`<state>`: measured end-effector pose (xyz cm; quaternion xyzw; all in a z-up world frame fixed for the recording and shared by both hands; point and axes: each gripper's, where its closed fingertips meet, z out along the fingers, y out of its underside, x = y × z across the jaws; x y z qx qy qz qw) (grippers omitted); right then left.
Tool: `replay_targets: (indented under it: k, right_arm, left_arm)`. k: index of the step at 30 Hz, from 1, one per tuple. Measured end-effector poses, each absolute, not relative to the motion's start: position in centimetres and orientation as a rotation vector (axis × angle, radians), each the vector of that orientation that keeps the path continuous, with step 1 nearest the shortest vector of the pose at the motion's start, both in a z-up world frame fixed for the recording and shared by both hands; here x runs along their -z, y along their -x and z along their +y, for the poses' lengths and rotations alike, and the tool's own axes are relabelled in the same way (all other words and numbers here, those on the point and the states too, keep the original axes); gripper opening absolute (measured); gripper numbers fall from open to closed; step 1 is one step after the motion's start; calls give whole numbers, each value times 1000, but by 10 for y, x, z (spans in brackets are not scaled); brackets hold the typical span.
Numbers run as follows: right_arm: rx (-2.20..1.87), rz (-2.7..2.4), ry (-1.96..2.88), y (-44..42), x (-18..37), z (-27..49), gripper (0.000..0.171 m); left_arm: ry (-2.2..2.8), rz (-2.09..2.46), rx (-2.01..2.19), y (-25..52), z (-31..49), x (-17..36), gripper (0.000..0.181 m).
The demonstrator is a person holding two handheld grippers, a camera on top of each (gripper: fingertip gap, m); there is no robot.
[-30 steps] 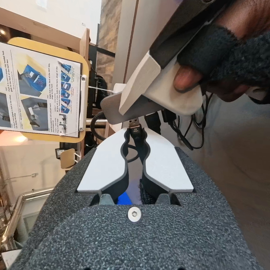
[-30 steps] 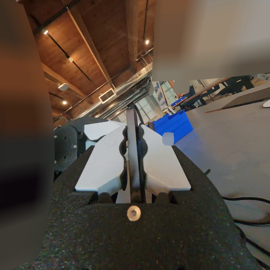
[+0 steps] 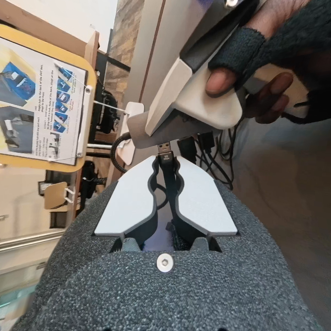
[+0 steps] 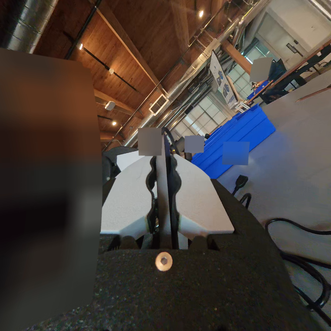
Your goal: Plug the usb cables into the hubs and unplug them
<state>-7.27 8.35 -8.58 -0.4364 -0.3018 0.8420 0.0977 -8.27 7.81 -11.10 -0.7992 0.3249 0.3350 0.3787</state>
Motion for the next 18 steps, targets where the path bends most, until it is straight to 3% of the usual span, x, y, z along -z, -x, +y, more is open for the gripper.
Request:
replay_targets:
  k: [10, 18]
  right_arm:
    - [-2254, -922, 1359, 82, 96, 82, 14]
    - [-1976, -983, 1343, 85, 99, 82, 12]
  left_arm:
    - [2096, 849, -1040, 92, 79, 120, 15]
    - [2078, 751, -823, 93, 81, 124, 14]
